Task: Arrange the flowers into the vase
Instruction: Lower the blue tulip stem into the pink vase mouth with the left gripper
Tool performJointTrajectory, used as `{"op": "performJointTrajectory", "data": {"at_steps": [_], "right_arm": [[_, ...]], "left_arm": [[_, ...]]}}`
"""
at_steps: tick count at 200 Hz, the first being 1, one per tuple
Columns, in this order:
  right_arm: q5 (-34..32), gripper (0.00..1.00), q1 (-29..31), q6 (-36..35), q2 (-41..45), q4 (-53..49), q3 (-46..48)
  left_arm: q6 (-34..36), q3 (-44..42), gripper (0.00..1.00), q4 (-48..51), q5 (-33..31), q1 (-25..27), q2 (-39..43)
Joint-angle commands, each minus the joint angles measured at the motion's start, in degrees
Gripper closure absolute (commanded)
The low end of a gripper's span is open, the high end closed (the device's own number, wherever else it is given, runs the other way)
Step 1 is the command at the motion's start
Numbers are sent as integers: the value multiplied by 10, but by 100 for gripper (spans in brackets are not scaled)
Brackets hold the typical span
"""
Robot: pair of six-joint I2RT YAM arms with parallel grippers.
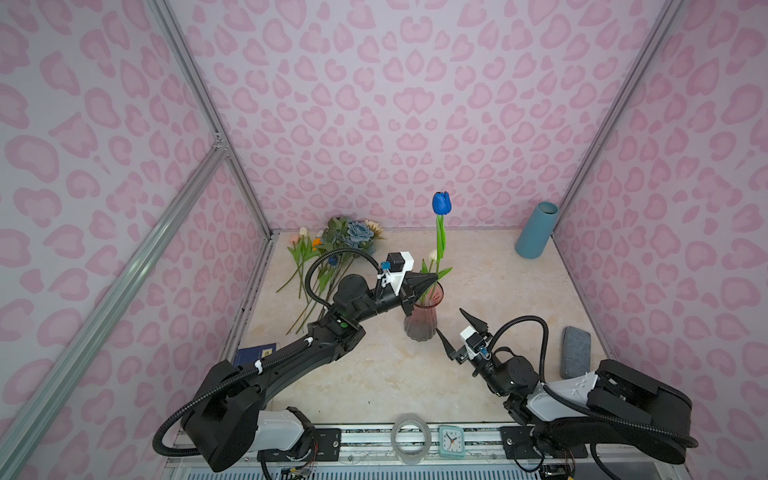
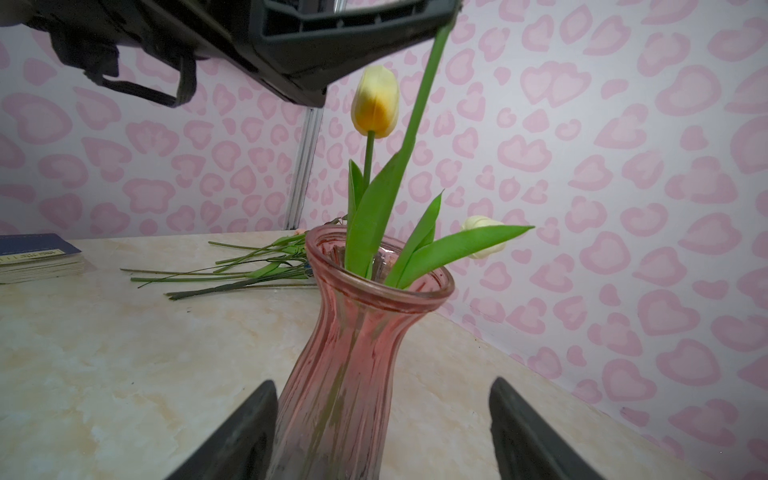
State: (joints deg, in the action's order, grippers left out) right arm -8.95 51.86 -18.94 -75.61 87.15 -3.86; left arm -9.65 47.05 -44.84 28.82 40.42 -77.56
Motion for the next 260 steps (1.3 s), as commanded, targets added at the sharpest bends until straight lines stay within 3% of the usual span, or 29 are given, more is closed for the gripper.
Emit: {"op": "performJointTrajectory", "data": {"at_steps": [1,85,260], "right_arm": [[-7,21,1,-4,3,18,4],[-4,21,1,-3,0,21,5],[-4,21,1,-4,-9,22,2]], "left_arm": [[26,9,97,-17,-24,8,-12],[60,-1,97,5,-76,19,-34],[86,-5,97,59,-65,19,-33]]}}
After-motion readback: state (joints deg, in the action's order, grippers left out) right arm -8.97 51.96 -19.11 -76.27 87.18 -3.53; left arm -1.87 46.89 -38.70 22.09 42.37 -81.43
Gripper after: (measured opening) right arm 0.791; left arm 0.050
